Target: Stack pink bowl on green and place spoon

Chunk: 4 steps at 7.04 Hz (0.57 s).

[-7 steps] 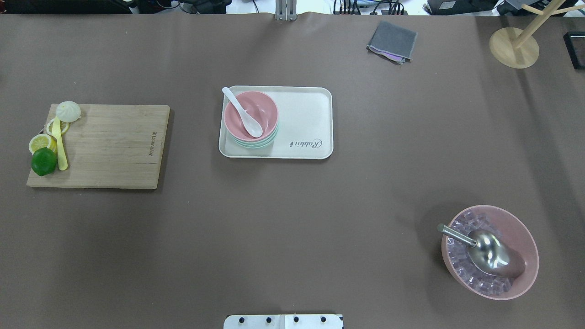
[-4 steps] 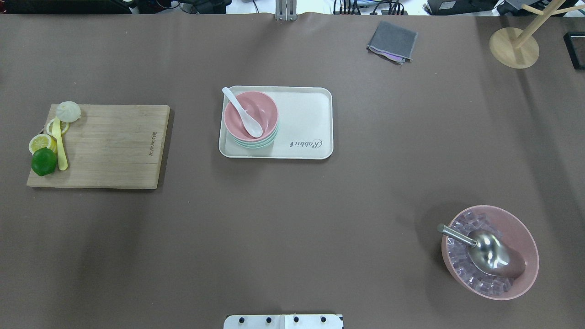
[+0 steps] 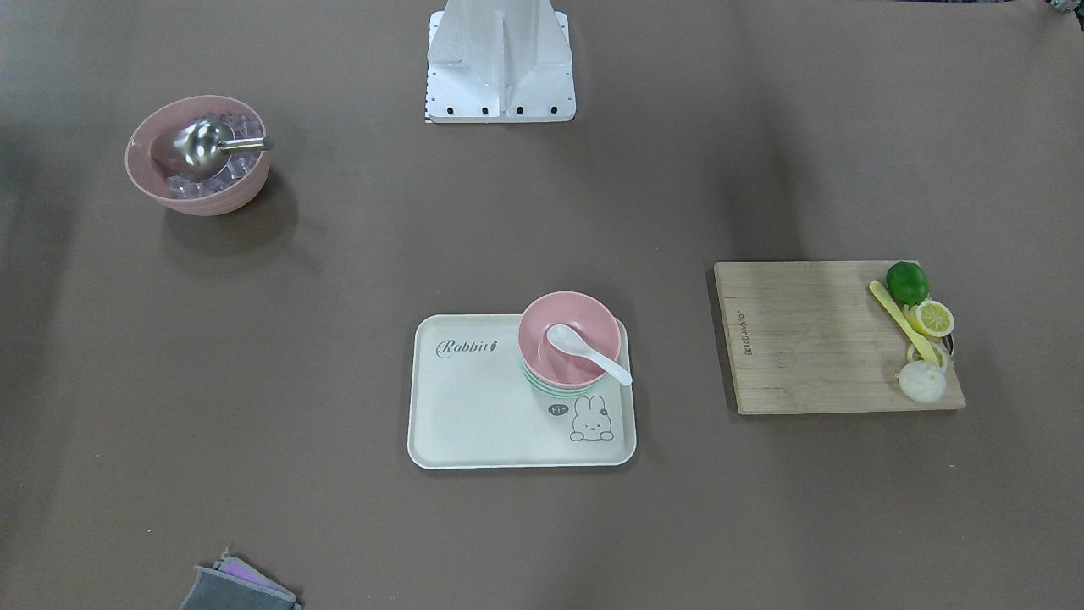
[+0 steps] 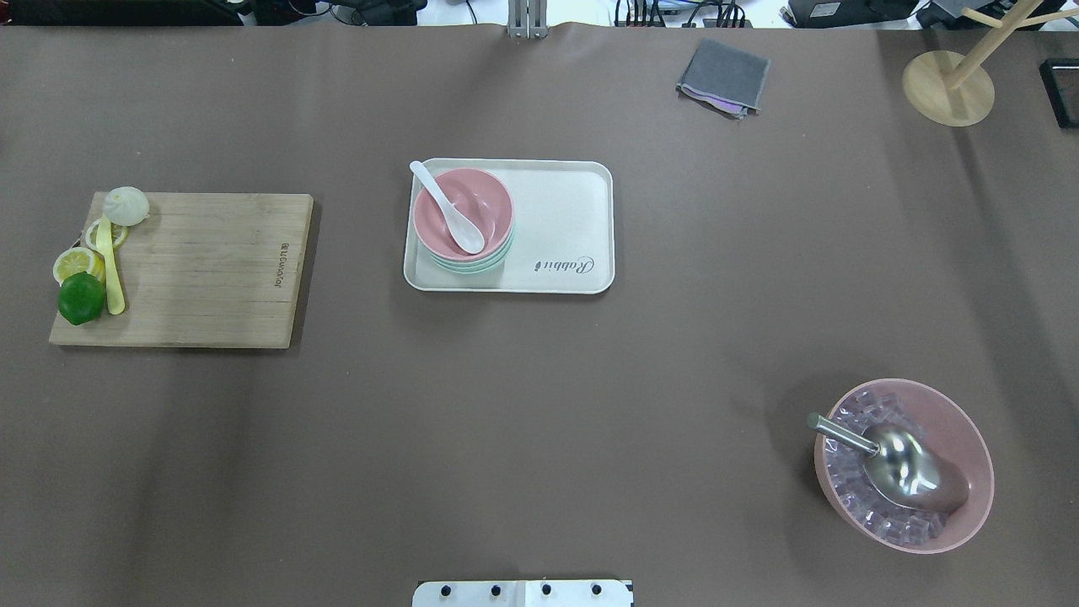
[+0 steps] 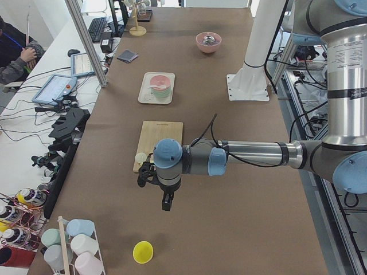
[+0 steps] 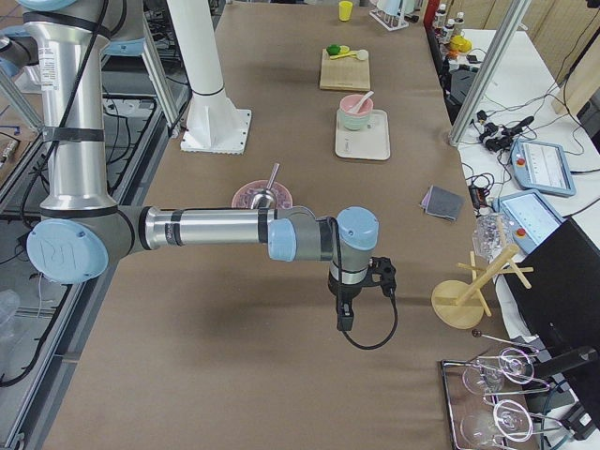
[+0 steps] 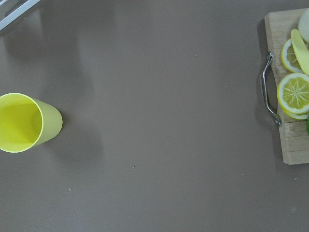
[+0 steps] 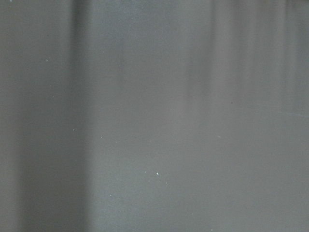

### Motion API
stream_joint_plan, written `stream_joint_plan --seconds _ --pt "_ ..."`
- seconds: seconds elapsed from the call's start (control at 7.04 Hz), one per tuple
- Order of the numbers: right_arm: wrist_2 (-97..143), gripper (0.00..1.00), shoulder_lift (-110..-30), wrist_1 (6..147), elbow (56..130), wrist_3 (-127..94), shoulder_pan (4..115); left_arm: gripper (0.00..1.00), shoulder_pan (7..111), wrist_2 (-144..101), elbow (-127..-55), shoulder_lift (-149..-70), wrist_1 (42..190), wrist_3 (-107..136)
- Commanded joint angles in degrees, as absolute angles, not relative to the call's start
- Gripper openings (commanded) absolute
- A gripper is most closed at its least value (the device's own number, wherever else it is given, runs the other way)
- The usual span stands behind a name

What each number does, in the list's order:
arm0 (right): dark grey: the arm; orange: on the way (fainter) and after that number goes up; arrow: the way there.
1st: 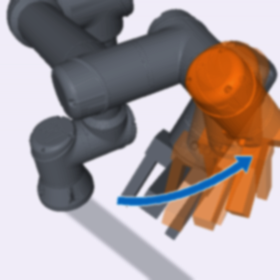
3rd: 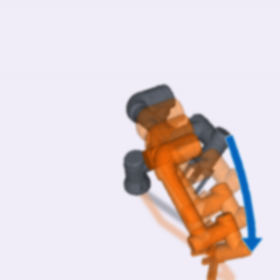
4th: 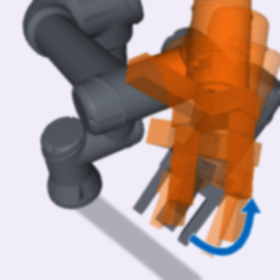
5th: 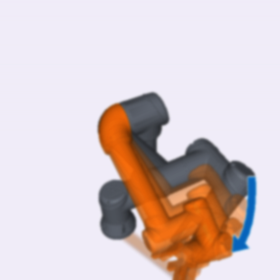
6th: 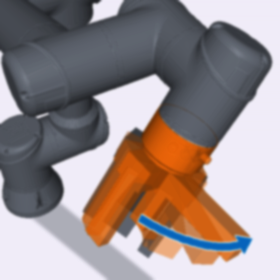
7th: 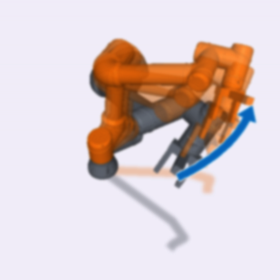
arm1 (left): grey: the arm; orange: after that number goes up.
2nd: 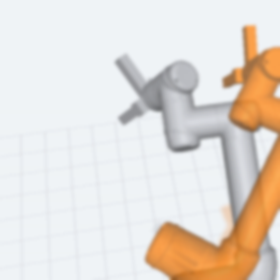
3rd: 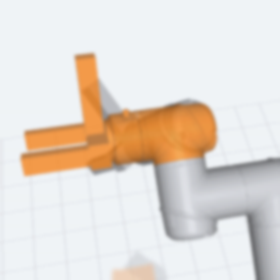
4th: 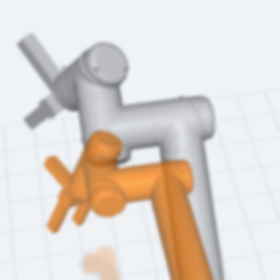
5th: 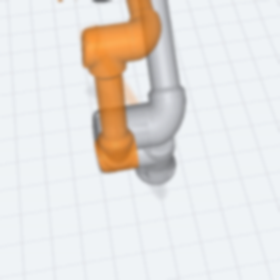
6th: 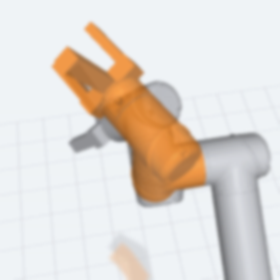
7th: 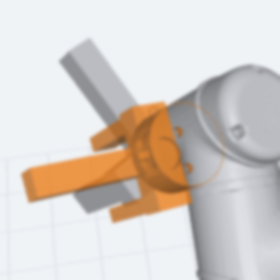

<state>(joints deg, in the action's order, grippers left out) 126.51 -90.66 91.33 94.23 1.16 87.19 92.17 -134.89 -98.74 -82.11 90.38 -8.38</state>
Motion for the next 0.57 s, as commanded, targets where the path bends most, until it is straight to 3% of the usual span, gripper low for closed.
stream_joint_plan --seconds 0.0,0.43 --pt "126.47 1.0 -91.4 91.23 94.57 1.23 87.19 0.98 92.11 -135.26 -99.84 -81.56 90.62 -8.7" --pt "126.83 1.0 -92.28 90.7 94.66 1.76 87.1 0.98 92.11 -135.09 -100.2 -81.3 90.7 -8.79"
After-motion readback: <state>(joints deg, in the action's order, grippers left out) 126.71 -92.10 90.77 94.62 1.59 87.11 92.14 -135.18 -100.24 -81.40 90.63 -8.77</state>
